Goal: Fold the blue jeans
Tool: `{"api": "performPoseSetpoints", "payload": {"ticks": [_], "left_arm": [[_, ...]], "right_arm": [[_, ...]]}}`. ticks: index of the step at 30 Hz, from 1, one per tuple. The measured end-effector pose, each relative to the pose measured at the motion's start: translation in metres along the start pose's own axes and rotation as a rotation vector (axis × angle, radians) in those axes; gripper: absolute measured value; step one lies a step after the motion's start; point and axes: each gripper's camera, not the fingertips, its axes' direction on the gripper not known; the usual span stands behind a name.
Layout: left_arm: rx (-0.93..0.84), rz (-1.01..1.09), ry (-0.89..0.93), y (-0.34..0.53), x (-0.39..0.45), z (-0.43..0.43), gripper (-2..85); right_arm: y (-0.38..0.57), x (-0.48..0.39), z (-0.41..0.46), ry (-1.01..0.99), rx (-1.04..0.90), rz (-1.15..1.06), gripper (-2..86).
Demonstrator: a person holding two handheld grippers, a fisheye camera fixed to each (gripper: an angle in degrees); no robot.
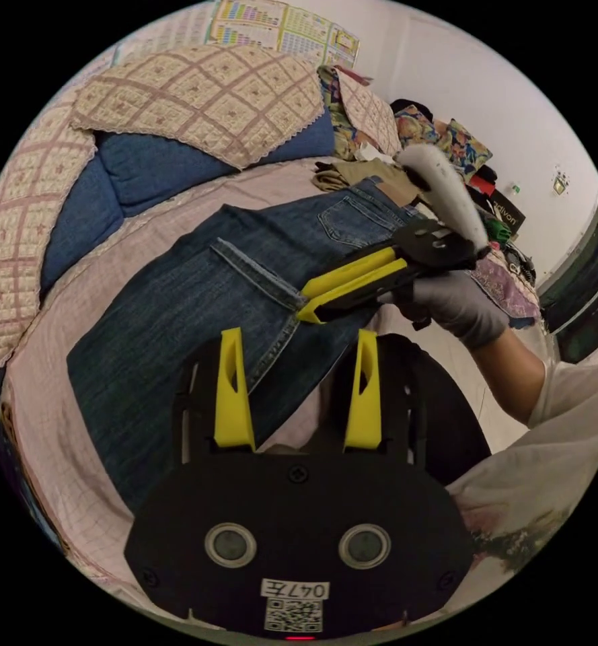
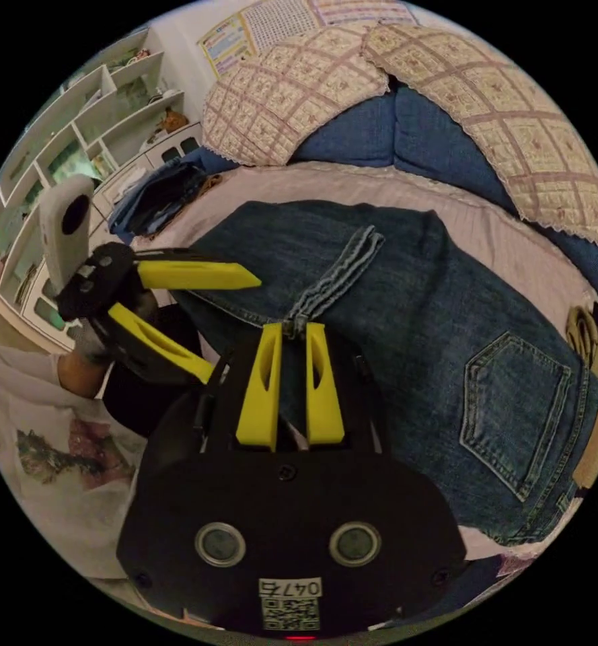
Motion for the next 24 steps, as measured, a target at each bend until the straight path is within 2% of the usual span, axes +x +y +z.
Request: {"api": "performPoseSetpoints", "payload": {"ticks": [3, 5, 6, 8, 10, 13, 15, 16, 18, 19, 21, 22, 24], "left_arm": [[-0.03, -0.019, -0.054, 0.008, -0.013, -0.013, 20.4], [-0.004, -0.038, -0.136, 0.021, -0.025, -0.041, 16.2], [0.035, -0.068, -0.211, 0.035, -0.037, -0.067, 9.8], [0.131, -0.107, -0.336, 0.068, -0.06, -0.114, 2.8], [0.255, -0.172, -0.348, 0.115, -0.099, -0.17, 0.2], [0.388, -0.336, -0.251, 0.219, -0.211, -0.265, -0.6], [0.504, -0.482, -0.208, 0.335, -0.315, -0.354, -0.8], [0.529, -0.516, -0.211, 0.368, -0.34, -0.376, -0.8], [0.597, -0.669, -0.253, 0.504, -0.429, -0.454, -0.8], [0.605, -0.71, -0.27, 0.54, -0.448, -0.47, -0.8], [0.592, -0.886, -0.298, 0.681, -0.521, -0.506, -0.6], [0.575, -0.92, -0.282, 0.713, -0.538, -0.507, -0.5], [0.528, -1.015, -0.126, 0.828, -0.602, -0.483, 0.0]], "right_arm": [[-0.014, -0.03, -0.018, 0.002, 0.116, -0.05, 8.8], [-0.029, -0.056, -0.031, 0.018, 0.161, -0.103, 8.0], [-0.032, -0.062, -0.033, 0.028, 0.175, -0.119, 7.8], [-0.041, -0.082, -0.043, 0.026, 0.254, -0.139, 6.9], [-0.04, -0.091, -0.052, -0.007, 0.363, -0.137, 6.2], [-0.033, -0.102, -0.056, 0.131, 0.433, -0.098, 6.5], [-0.03, -0.107, -0.049, 0.223, 0.387, -0.097, 6.5], [-0.029, -0.109, -0.041, 0.271, 0.338, -0.1, 6.3], [-0.026, -0.111, -0.03, 0.343, 0.274, -0.078, 5.5], [-0.021, -0.112, -0.024, 0.418, 0.263, -0.049, 4.9], [-0.012, -0.115, -0.017, 0.544, 0.275, -0.017, 4.1], [-0.007, -0.116, -0.013, 0.596, 0.27, -0.002, 3.6], [-0.001, -0.115, -0.008, 0.601, 0.239, 0.014, 3.1]]}}
